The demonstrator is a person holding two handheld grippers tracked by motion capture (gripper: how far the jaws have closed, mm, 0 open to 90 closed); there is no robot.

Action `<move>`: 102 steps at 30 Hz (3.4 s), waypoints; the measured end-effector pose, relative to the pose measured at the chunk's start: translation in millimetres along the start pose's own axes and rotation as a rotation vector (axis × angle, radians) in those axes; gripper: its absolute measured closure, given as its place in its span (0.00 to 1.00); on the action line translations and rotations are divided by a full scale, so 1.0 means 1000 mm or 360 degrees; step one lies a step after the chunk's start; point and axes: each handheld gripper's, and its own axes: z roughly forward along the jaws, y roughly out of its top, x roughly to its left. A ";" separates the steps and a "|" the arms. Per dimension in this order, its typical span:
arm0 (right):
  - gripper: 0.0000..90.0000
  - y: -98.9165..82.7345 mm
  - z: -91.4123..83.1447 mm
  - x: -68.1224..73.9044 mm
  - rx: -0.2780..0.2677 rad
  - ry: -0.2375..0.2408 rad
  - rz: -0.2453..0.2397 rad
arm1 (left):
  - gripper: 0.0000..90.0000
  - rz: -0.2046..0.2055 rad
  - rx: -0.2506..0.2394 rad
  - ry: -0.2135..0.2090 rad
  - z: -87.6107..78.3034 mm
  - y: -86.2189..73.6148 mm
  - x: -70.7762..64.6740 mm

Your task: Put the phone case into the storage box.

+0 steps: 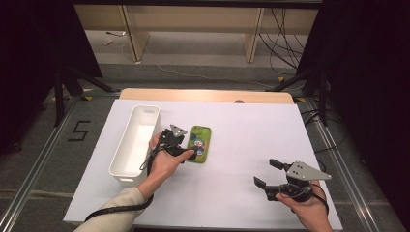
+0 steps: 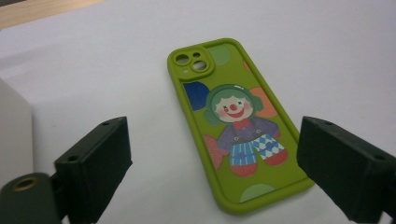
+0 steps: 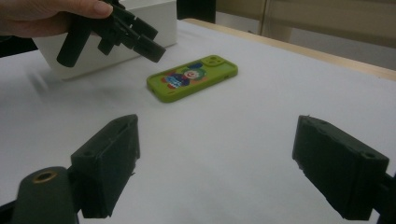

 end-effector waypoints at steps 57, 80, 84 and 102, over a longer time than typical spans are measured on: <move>0.18 0.002 0.005 0.001 0.0005 0.0013 0.0012 | 0.00 -0.0175 0.0069 -0.0012 0.073 0.056 -0.008; 0.18 0.001 0.005 0.001 0.0008 0.0029 0.0014 | 0.00 -0.0241 0.0179 0.0070 0.109 0.059 -0.004; 0.18 0.001 0.005 0.001 0.0010 0.0029 0.0015 | 0.01 -0.0256 0.0198 0.0083 0.112 0.058 -0.002; 0.18 0.001 0.006 0.001 0.0009 0.0032 0.0010 | 0.02 -0.0249 0.0254 0.0121 0.118 0.062 -0.002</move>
